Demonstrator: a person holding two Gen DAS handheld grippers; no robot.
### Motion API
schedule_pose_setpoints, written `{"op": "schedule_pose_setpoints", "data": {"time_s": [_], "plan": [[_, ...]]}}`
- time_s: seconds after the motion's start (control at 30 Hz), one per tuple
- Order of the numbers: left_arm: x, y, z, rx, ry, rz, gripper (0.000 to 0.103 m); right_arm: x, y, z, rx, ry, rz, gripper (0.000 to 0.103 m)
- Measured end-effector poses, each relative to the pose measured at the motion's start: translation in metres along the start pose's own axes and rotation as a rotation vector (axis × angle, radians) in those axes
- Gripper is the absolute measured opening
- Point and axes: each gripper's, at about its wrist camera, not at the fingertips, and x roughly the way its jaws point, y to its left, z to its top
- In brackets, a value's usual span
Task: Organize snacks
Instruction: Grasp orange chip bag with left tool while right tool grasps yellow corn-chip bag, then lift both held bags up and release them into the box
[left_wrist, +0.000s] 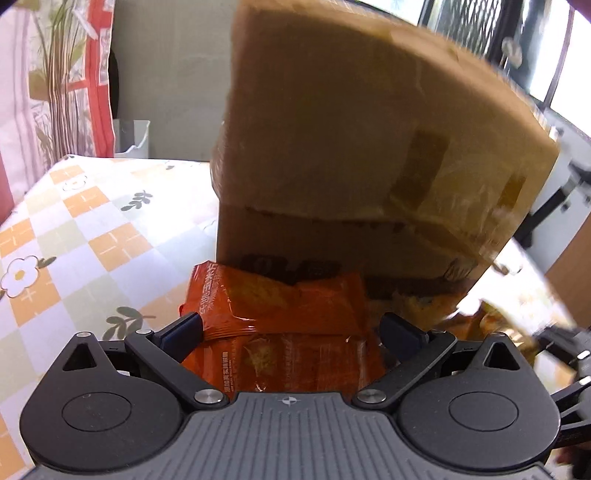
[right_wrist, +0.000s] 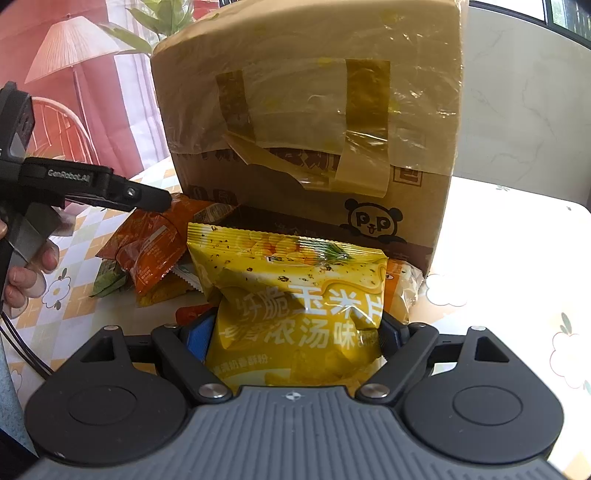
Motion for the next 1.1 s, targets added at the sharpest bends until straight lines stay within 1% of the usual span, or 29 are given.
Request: {"op": "schedule_pose_setpoints", "data": {"time_s": [0.07, 0.1, 0.17, 0.27, 0.3, 0.33, 0.37, 0.4, 0.43, 0.5, 0.63, 0.7, 0.83, 0.93, 1.1], "plan": [[0.011, -0.010, -0.006, 0.045, 0.023, 0.070, 0.103, 0.000, 0.000, 0.000, 0.000, -0.001, 0.002, 0.085], [0.013, -0.011, -0.009, 0.044, 0.018, 0.084, 0.103, -0.001, 0.000, 0.000, 0.002, -0.002, 0.003, 0.085], [0.013, -0.007, -0.016, 0.012, -0.007, 0.080, 0.103, -0.001, -0.001, -0.001, 0.004, -0.005, 0.003, 0.085], [0.014, -0.007, -0.020, 0.008, -0.014, 0.084, 0.103, -0.001, 0.000, -0.001, 0.002, -0.007, 0.002, 0.085], [0.011, -0.005, -0.020, 0.009, -0.015, 0.082, 0.101, 0.000, 0.000, -0.001, 0.003, -0.007, 0.002, 0.085], [0.010, -0.005, -0.020, 0.007, -0.018, 0.068, 0.090, -0.001, 0.000, -0.001, 0.004, -0.007, 0.000, 0.085], [0.008, -0.005, -0.019, 0.002, -0.022, 0.040, 0.084, -0.001, 0.000, -0.001, 0.006, -0.007, 0.000, 0.085], [0.002, -0.005, -0.020, 0.004, -0.032, 0.029, 0.079, -0.001, 0.000, -0.001, 0.009, -0.009, 0.000, 0.085], [-0.002, -0.008, -0.020, 0.019, -0.042, 0.032, 0.075, -0.002, 0.000, -0.001, 0.013, -0.009, 0.000, 0.085], [-0.011, -0.010, -0.021, 0.042, -0.057, 0.041, 0.072, -0.004, 0.000, -0.002, 0.018, -0.011, 0.001, 0.085], [-0.030, -0.008, -0.028, 0.025, -0.077, 0.013, 0.071, -0.009, 0.000, -0.003, 0.024, -0.018, 0.004, 0.085], [-0.042, -0.006, -0.030, 0.031, -0.089, 0.022, 0.071, -0.012, 0.000, -0.003, 0.030, -0.023, 0.008, 0.085], [-0.065, -0.004, -0.033, -0.002, -0.112, 0.038, 0.071, -0.017, 0.003, -0.004, 0.038, -0.031, 0.012, 0.085], [-0.080, -0.004, -0.035, -0.004, -0.131, 0.049, 0.071, -0.025, 0.006, -0.004, 0.042, -0.043, 0.015, 0.085], [-0.104, -0.008, -0.023, 0.012, -0.183, 0.051, 0.071, -0.046, 0.012, 0.007, 0.046, -0.100, 0.030, 0.085]]}}
